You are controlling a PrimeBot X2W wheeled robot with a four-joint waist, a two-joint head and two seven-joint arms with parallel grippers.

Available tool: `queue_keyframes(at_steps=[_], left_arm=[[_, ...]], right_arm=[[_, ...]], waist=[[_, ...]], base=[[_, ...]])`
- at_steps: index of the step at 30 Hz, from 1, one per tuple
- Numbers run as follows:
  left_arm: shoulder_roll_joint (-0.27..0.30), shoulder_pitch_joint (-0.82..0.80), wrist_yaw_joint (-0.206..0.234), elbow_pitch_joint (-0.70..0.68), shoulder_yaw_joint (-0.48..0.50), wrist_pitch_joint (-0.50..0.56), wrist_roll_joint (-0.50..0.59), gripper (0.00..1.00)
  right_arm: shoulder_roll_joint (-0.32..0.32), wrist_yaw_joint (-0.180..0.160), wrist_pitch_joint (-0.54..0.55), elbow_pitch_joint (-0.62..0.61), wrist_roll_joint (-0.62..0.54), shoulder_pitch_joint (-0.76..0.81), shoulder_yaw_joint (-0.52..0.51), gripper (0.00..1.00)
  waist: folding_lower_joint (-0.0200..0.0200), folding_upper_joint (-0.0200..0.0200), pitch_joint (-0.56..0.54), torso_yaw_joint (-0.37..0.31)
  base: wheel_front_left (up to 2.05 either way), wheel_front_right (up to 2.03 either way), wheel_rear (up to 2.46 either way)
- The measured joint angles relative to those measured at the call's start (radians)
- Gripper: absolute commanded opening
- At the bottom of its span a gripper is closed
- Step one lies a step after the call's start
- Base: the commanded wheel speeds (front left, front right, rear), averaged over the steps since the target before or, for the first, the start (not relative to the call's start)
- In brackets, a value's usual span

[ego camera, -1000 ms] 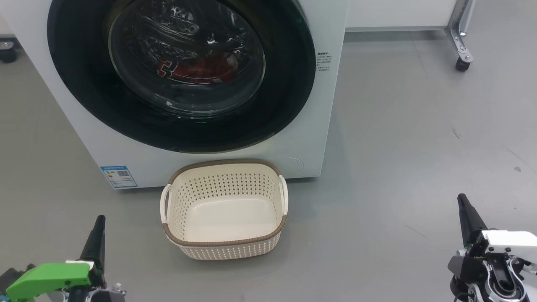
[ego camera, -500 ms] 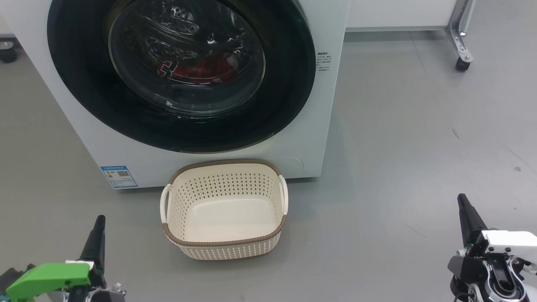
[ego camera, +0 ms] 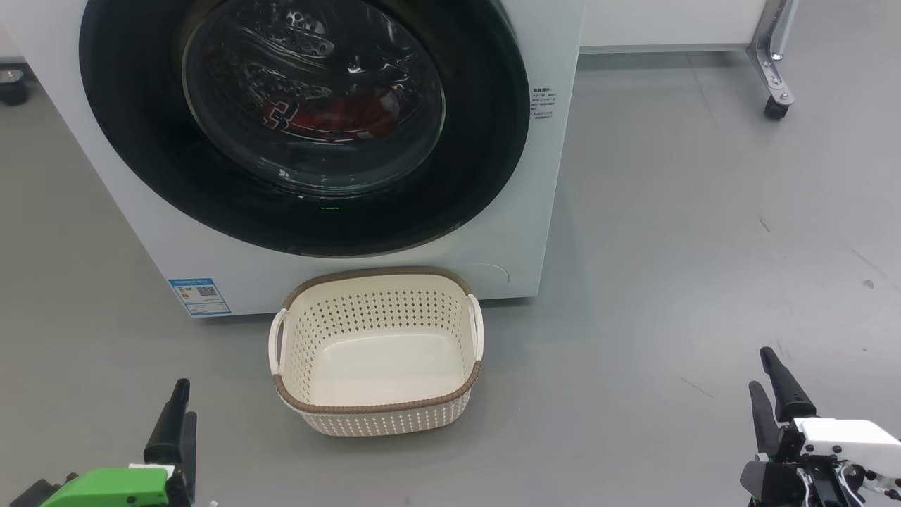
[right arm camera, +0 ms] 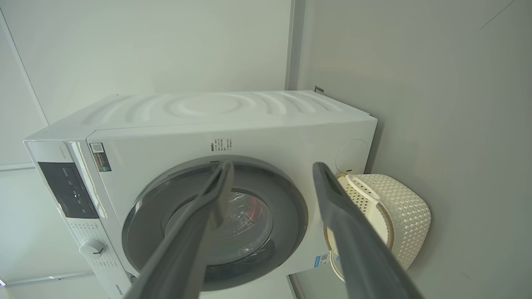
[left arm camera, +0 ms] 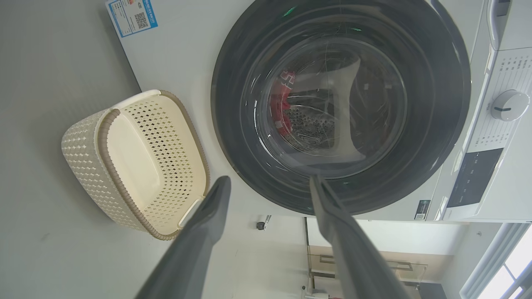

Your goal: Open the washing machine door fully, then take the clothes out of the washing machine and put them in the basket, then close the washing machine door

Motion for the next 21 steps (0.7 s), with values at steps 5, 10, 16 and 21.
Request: queue_keyframes(at_steps=[5, 10, 16, 21], left_arm=[[0.0, -0.001, 0.0, -0.007, -0.005, -0.011, 0.001, 1.0], [0.0, -0.001, 0.0, -0.017, -0.012, -0.022, 0.003, 1.0], [0.0, -0.002, 0.0, -0.028, -0.021, -0.036, 0.01, 1.0], [0.001, -0.003, 0.0, -0.034, -0.031, -0.052, 0.04, 1.0]], right_arm=[[-0.001, 0.0, -0.009, -0.006, -0.009, 0.0, 0.0, 1.0], [-0.002, 0.0, -0.016, -0.014, -0.02, -0.001, 0.001, 1.0], [-0.007, 0.0, -0.025, -0.023, -0.033, -0.001, 0.004, 1.0], [-0.012, 0.0, -0.034, -0.032, -0.052, -0.001, 0.01, 1.0]], waist=[[0.0, 0.0, 0.0, 0.001], [0.0, 0.0, 0.0, 0.001], [0.0, 0.0, 0.0, 0.002], [0.0, 0.0, 0.0, 0.003]], base=[[0.0, 0.0, 0.0], [0.0, 0.0, 0.0], [0.0, 0.0, 0.0], [0.0, 0.0, 0.0]])
